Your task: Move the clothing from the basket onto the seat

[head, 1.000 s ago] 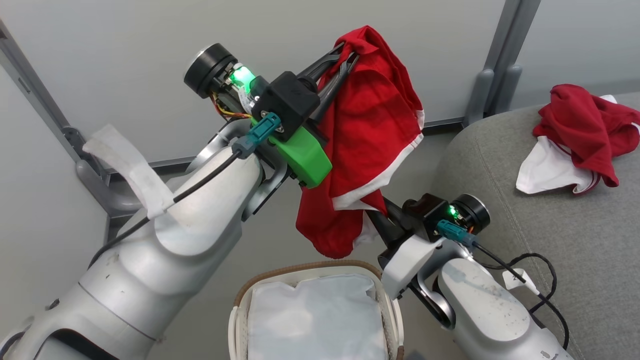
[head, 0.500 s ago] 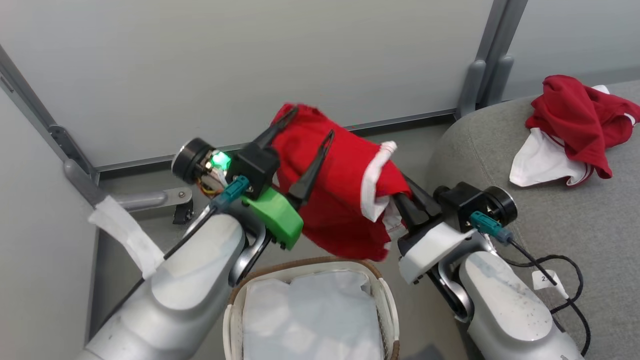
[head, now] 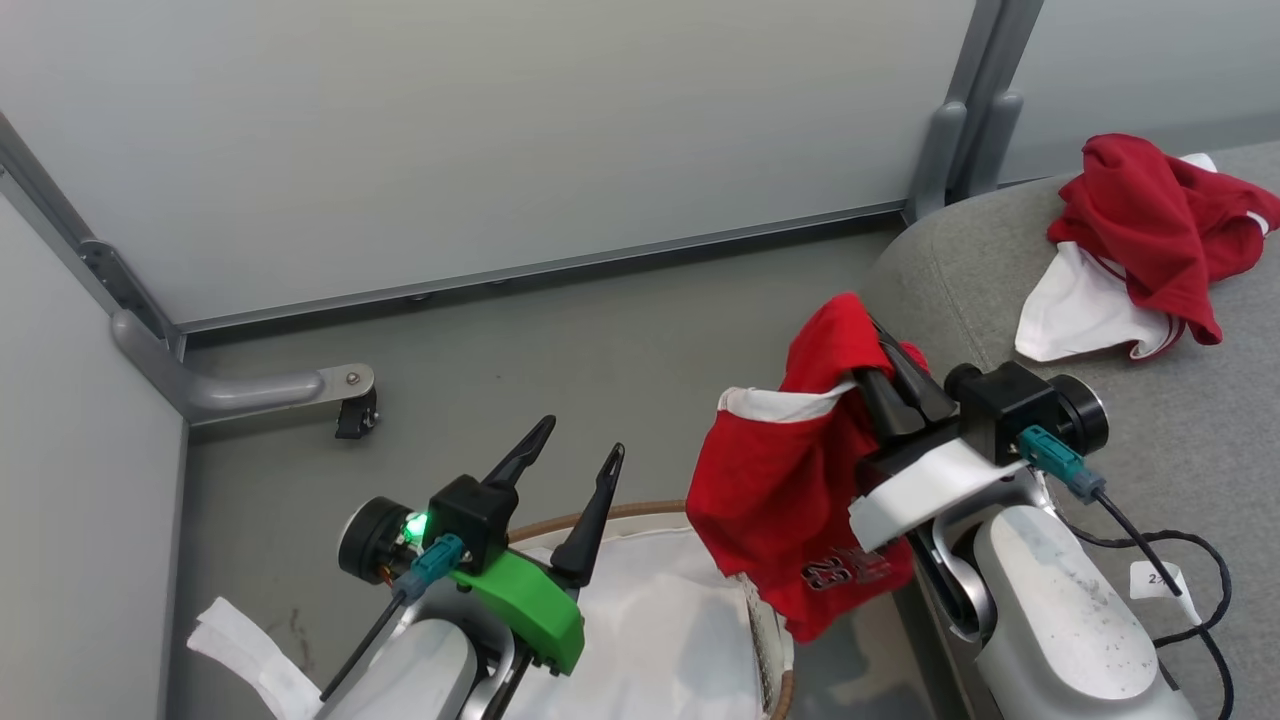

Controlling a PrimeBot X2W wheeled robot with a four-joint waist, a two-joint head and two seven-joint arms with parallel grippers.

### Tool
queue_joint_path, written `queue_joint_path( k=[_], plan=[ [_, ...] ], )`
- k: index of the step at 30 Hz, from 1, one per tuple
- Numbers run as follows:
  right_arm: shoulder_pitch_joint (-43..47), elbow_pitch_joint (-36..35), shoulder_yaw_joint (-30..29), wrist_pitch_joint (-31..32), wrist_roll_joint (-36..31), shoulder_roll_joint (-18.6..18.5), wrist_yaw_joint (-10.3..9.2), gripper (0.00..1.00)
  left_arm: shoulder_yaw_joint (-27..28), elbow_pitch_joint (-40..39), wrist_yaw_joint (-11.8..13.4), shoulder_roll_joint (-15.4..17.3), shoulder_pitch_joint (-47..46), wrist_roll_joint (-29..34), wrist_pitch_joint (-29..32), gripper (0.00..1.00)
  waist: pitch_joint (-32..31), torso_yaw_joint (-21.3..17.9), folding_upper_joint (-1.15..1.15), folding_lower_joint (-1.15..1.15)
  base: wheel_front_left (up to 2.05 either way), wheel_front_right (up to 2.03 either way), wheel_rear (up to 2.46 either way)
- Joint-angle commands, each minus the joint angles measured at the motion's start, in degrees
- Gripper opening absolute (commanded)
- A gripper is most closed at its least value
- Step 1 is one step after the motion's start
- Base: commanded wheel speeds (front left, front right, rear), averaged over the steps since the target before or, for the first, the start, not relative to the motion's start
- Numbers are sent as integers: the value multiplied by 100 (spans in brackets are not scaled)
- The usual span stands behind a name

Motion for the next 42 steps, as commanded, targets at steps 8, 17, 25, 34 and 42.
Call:
queue_joint_path(
  k=[8, 17, 25, 34, 42],
  plan=[
    [61, -148, -238, -28, -109, -21, -8, 0, 412, -105, -162, -247, 432, 288, -11, 100, 94, -143, 0, 0, 0, 0, 0],
    [25, -356, -397, -28, -197, -21, -8, 0, 648, -280, -260, -455, 549, 569, -11, 100, 313, -868, 0, 0, 0, 0, 0],
    [133, -534, -721, -28, -335, -18, -8, 0, 650, -333, -303, -527, 495, 699, -11, 100, 563, -1696, 0, 0, 0, 0, 0],
    [-42, -615, -1098, -28, -435, -15, -8, 0, 383, -362, -309, -506, 321, 713, -12, 100, 846, -1988, 0, 0, 0, 0, 0],
    [-590, -968, -1828, -28, -866, -18, -8, 0, 221, -493, -306, -406, 169, 642, -12, 100, 1160, -1730, 0, 0, 0, 0, 0]
  ],
)
